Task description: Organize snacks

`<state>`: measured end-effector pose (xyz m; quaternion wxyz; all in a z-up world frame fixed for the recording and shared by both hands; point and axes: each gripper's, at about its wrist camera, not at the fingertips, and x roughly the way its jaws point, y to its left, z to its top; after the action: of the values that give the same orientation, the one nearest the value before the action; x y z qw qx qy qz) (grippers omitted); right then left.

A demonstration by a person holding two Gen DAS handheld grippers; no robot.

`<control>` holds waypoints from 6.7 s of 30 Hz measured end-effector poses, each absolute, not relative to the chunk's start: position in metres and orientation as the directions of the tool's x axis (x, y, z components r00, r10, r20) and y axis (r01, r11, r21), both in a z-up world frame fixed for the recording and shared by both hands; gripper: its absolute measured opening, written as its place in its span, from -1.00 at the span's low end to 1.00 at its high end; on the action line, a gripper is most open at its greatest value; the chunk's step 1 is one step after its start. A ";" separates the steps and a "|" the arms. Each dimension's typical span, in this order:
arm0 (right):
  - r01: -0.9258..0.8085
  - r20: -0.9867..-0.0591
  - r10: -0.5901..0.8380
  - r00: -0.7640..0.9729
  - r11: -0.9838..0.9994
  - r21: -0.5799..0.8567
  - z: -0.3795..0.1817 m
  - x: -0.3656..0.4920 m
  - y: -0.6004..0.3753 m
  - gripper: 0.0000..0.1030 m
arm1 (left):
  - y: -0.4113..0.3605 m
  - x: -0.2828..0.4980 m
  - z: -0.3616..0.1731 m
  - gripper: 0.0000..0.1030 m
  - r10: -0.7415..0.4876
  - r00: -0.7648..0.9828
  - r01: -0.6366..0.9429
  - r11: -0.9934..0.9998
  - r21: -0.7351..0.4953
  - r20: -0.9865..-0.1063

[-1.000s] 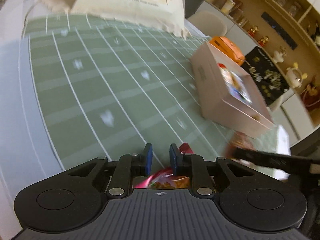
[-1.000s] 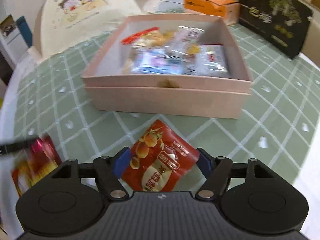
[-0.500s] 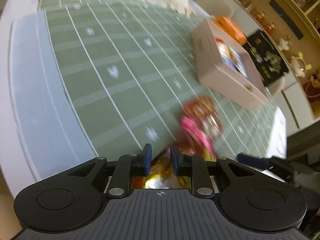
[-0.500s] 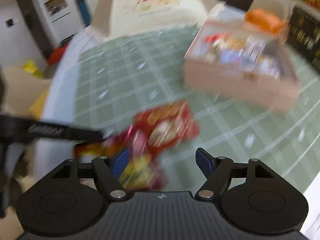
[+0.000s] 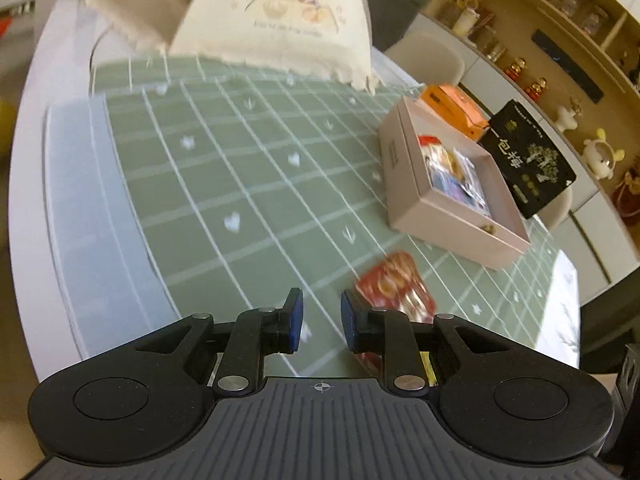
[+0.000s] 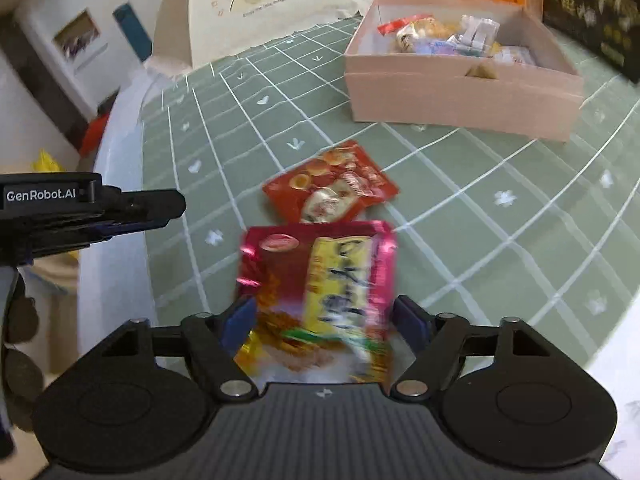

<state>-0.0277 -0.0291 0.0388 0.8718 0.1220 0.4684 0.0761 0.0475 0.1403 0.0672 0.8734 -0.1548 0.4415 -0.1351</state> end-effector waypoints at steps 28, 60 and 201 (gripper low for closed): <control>0.165 -0.785 -0.046 0.618 0.984 0.073 0.019 -0.078 -0.108 0.80 | -0.008 0.067 0.046 0.28 -0.344 0.419 0.655 0.755 0.018 -0.840; 0.192 -0.769 -0.047 0.637 0.976 0.099 0.017 -0.094 -0.116 0.87 | -0.004 0.105 0.029 0.52 -0.322 0.420 0.543 0.839 -0.049 -0.849; 0.149 -0.717 -0.070 0.693 0.988 0.048 0.093 0.002 -0.144 0.68 | 0.069 0.027 0.021 0.45 -0.331 0.631 0.323 0.934 -0.150 -0.701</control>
<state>0.0021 -0.1435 0.0934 0.9187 0.0510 0.3872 -0.0597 0.0271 0.0694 0.0213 0.9031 -0.0051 0.3894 -0.1811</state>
